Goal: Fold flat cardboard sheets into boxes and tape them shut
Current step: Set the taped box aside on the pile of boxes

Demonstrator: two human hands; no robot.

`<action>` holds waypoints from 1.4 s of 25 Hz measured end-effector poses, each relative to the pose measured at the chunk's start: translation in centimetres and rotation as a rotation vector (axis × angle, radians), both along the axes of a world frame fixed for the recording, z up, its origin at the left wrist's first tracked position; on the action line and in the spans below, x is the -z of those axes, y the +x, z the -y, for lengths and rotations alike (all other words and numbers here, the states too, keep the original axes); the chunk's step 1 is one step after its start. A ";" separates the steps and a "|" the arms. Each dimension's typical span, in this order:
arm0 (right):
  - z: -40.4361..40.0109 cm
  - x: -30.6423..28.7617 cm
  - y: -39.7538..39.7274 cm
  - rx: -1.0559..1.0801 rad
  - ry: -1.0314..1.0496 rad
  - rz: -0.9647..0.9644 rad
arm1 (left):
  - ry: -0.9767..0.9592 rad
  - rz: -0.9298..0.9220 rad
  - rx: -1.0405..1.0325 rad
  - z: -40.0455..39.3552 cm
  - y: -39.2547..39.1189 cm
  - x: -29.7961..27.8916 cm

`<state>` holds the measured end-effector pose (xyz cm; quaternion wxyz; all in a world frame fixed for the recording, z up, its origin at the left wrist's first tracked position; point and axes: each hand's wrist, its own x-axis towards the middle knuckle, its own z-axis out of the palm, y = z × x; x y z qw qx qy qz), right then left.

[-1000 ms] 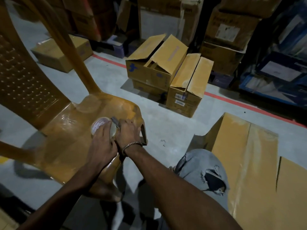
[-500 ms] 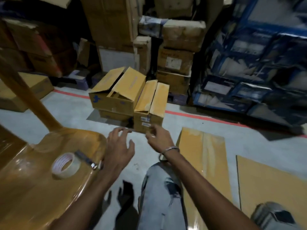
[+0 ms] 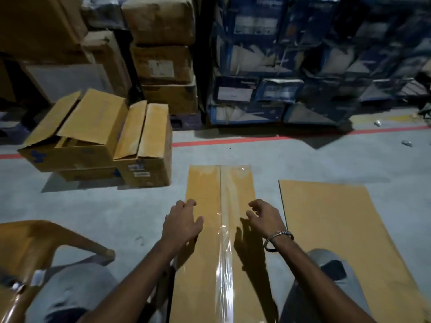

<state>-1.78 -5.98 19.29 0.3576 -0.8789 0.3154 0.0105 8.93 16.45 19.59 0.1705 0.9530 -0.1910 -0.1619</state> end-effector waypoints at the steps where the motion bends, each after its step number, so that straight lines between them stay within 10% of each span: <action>1: 0.6 1.3 -0.3 0.044 0.021 0.000 | 0.037 -0.069 -0.018 0.2 -0.2 1.7; 13: 2.5 8.0 4.2 0.378 0.525 -0.079 | -0.510 -0.596 -0.605 2.6 4.3 8.1; 23: 1.1 0.9 4.2 0.204 0.328 0.593 | -0.927 -0.236 -0.479 1.5 3.3 -1.8; 35: -0.7 1.5 3.3 0.365 0.466 0.112 | -0.919 -0.262 -0.514 -0.1 1.3 -2.1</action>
